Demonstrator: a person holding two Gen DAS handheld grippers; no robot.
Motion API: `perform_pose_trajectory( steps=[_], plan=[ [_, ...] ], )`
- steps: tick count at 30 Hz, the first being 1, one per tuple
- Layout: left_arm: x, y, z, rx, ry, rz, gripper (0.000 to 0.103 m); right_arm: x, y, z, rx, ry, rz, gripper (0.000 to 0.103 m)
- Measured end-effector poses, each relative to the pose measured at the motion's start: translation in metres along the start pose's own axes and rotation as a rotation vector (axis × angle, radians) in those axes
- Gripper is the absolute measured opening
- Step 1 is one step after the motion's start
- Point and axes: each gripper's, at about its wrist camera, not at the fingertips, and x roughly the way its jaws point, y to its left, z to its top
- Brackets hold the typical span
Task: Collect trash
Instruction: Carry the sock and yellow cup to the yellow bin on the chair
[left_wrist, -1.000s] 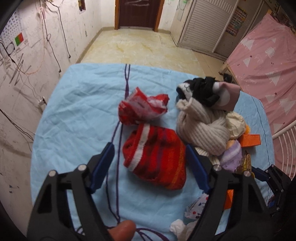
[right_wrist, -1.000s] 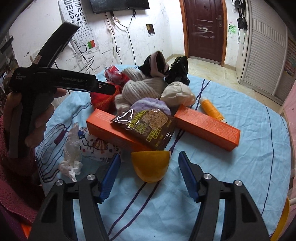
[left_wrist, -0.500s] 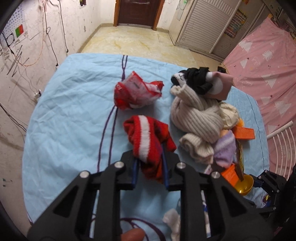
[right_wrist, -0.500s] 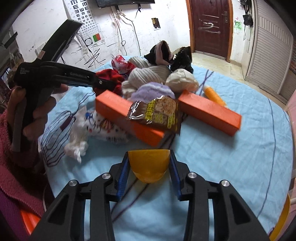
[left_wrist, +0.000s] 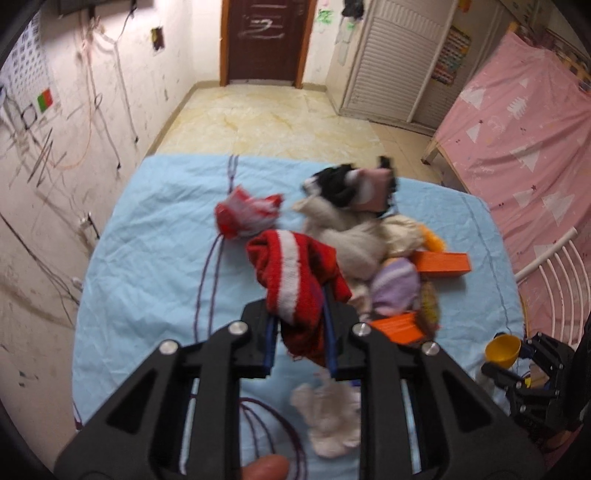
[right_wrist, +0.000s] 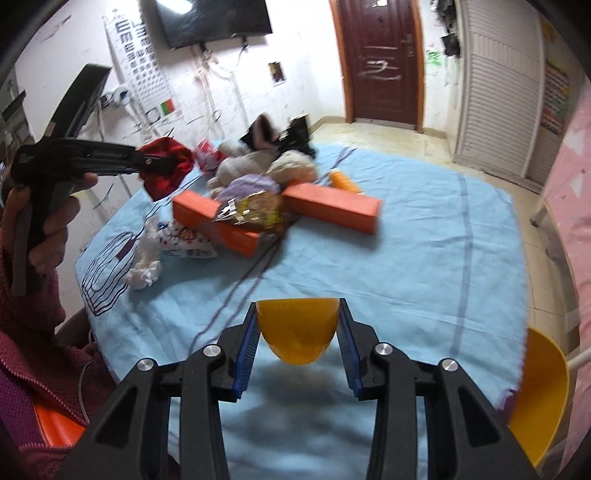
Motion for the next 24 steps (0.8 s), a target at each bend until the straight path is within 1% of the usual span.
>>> perform_pose_trajectory(
  steps=[4,11,15,19,21,24],
  plan=[
    [-0.009,-0.029,0.004,0.053,-0.023,-0.017,0.019,-0.018,-0.024,-0.007,0.049,-0.047,-0.046,0.034],
    [-0.014,-0.097,0.006,0.171,-0.026,-0.063,0.019,-0.048,-0.068,-0.026,0.139,-0.118,-0.119,0.034],
    [-0.011,-0.148,0.005,0.253,-0.012,-0.112,0.019,-0.066,-0.097,-0.041,0.203,-0.166,-0.157,0.034],
    [-0.005,-0.211,0.001,0.348,0.005,-0.178,0.019,-0.087,-0.120,-0.055,0.264,-0.216,-0.194,0.034],
    [0.002,-0.243,-0.003,0.396,0.014,-0.193,0.019,-0.099,-0.133,-0.064,0.294,-0.241,-0.218,0.034],
    [0.012,-0.288,-0.009,0.456,0.029,-0.223,0.019,-0.110,-0.147,-0.074,0.325,-0.252,-0.247,0.034]
  ],
)
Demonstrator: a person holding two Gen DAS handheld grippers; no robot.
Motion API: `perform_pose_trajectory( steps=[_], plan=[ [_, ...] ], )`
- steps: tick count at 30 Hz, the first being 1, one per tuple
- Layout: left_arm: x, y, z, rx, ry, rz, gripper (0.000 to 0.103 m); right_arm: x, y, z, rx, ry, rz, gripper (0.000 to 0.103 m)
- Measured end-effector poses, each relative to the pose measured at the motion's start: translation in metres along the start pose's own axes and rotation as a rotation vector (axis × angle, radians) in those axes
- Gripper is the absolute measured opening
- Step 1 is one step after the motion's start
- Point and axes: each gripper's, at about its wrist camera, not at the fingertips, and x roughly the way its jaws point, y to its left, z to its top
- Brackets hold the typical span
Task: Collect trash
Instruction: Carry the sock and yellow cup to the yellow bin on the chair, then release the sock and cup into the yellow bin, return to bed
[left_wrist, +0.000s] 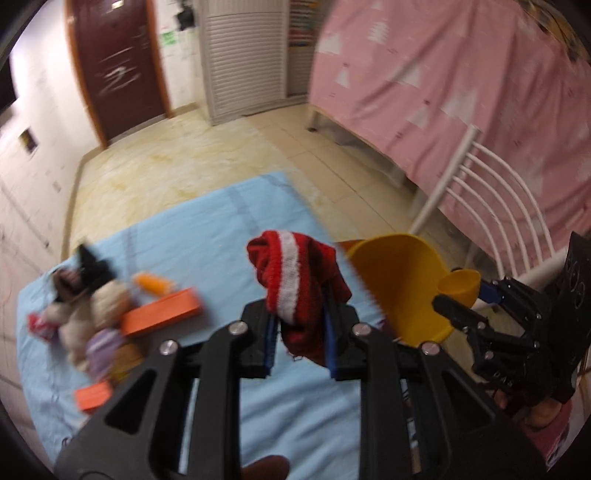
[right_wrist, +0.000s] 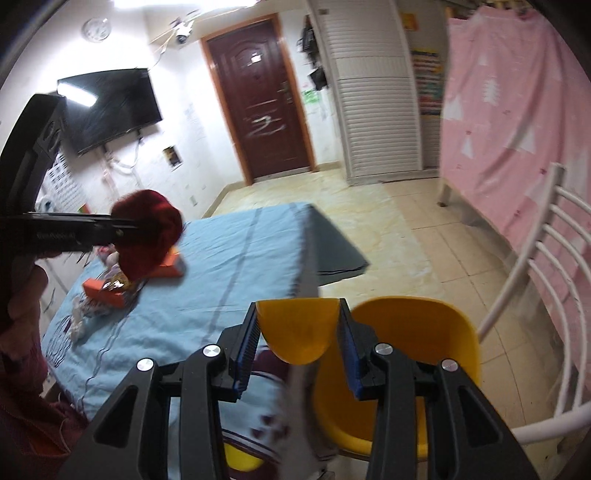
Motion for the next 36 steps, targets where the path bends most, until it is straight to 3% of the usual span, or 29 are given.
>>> perform_pose_trajectory(
  steps=[8,13,15,19,21,22,28,31,33,36],
  plan=[
    [0.054,-0.074,0.024,0.073,0.040,-0.014,0.019,-0.016,-0.038,-0.007,0.051,-0.022,-0.055,0.034],
    [0.073,-0.096,0.029,0.060,0.059,-0.048,0.020,-0.017,-0.052,-0.012,0.074,-0.022,-0.069,0.034],
    [0.077,-0.103,0.031,0.064,0.062,-0.060,0.031,-0.017,-0.056,-0.015,0.082,-0.020,-0.072,0.034],
    [0.077,-0.111,0.032,0.068,0.064,-0.075,0.034,-0.010,-0.063,-0.018,0.096,-0.012,-0.074,0.034],
    [0.073,-0.111,0.033,0.060,0.054,-0.075,0.056,-0.004,-0.067,-0.019,0.102,-0.004,-0.085,0.034],
    [0.072,-0.111,0.034,0.059,0.047,-0.075,0.059,-0.002,-0.069,-0.020,0.108,0.001,-0.083,0.034],
    [0.056,-0.095,0.035,0.037,0.023,-0.056,0.059,0.016,-0.073,-0.023,0.118,0.037,-0.079,0.034],
    [0.045,-0.087,0.035,0.029,0.008,-0.053,0.059,0.028,-0.069,-0.024,0.108,0.070,-0.109,0.043],
    [0.038,-0.080,0.034,0.019,-0.003,-0.049,0.059,0.034,-0.064,-0.022,0.090,0.077,-0.134,0.068],
    [0.030,-0.068,0.032,-0.002,-0.012,-0.051,0.059,0.037,-0.059,-0.018,0.089,0.075,-0.120,0.072]
  ],
)
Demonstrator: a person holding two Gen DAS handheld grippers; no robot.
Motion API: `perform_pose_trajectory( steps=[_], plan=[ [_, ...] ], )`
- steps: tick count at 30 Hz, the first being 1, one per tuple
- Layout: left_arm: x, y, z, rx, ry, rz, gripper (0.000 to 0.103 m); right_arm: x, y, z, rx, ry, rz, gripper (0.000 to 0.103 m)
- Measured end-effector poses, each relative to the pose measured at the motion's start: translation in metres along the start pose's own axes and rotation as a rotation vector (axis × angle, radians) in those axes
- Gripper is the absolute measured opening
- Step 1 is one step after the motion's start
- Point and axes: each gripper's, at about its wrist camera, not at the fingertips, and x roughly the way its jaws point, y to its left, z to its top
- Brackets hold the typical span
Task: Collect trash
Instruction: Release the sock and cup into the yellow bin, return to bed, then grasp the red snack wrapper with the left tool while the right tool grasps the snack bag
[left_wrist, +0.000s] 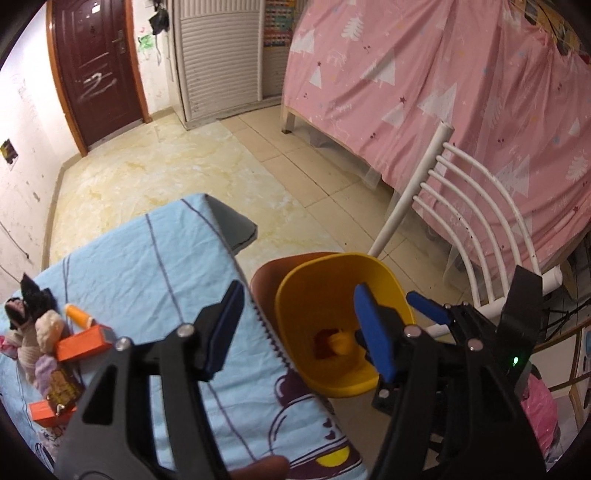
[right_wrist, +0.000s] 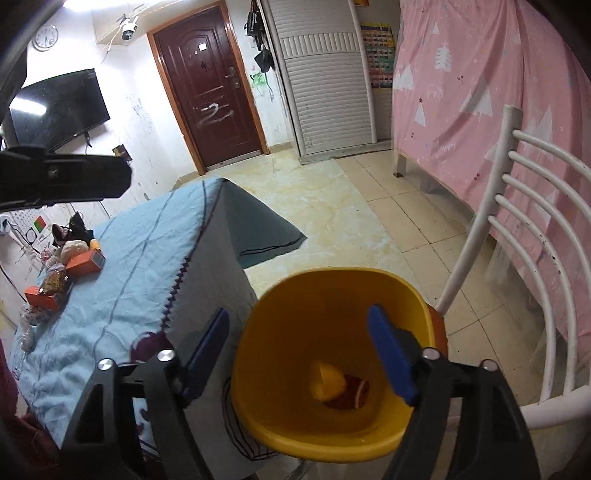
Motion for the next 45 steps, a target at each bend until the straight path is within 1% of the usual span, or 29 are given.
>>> perform_pose_trajectory(
  steps=[5,11,17,24,27,34,37,39,45],
  plan=[
    [-0.013,0.021,-0.002,-0.032,-0.011,0.002,0.059,-0.003,0.019,0.015,-0.025,-0.009,0.020,0.072],
    [-0.041,0.055,-0.005,-0.071,-0.063,0.022,0.059,-0.005,0.058,0.039,-0.077,-0.033,0.048,0.072],
    [-0.061,0.100,-0.009,-0.125,-0.086,0.055,0.059,0.002,0.104,0.059,-0.135,-0.037,0.080,0.072],
    [-0.081,0.159,-0.020,-0.189,-0.104,0.108,0.059,0.012,0.158,0.074,-0.203,-0.030,0.125,0.072],
    [-0.090,0.185,-0.026,-0.216,-0.116,0.135,0.059,0.018,0.180,0.078,-0.227,-0.026,0.147,0.072],
    [-0.103,0.236,-0.040,-0.274,-0.115,0.191,0.060,0.037,0.229,0.077,-0.290,0.006,0.190,0.072],
    [-0.108,0.255,-0.046,-0.293,-0.113,0.215,0.060,0.044,0.242,0.075,-0.310,0.022,0.204,0.072],
    [-0.109,0.266,-0.052,-0.304,-0.113,0.239,0.065,0.050,0.251,0.073,-0.327,0.041,0.211,0.072],
    [-0.110,0.305,-0.066,-0.351,-0.096,0.300,0.065,0.068,0.271,0.067,-0.350,0.084,0.233,0.073]
  ],
)
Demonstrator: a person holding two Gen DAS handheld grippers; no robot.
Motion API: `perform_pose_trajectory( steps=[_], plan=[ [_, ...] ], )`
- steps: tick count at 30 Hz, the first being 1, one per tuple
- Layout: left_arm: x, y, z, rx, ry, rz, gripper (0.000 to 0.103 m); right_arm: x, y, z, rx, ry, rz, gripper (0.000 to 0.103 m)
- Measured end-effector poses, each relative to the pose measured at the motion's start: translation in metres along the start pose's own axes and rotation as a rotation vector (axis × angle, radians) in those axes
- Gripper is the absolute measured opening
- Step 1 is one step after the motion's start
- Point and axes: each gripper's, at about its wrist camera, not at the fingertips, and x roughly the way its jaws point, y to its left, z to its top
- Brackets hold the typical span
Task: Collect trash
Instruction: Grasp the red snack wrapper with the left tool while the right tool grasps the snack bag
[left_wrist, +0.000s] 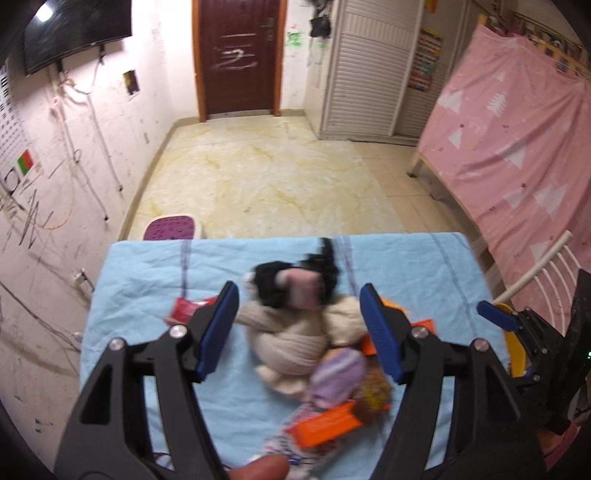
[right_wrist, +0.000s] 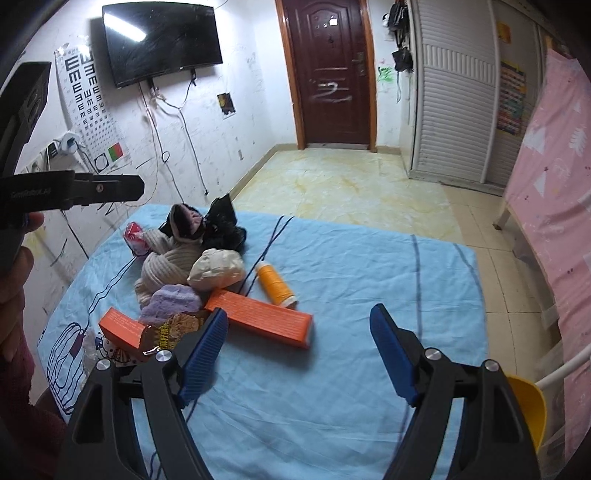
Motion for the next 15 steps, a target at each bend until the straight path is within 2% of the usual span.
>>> perform_pose_trajectory(
  steps=[13,15],
  plan=[
    [0.036,0.071,-0.003,-0.091,0.081,0.079,0.066,0.015,0.051,-0.003,-0.038,0.040,0.173,0.073],
    [0.042,0.078,-0.004,-0.098,0.094,0.084,0.073,0.019,0.060,-0.006,-0.046,0.056,0.197,0.073]
  ],
)
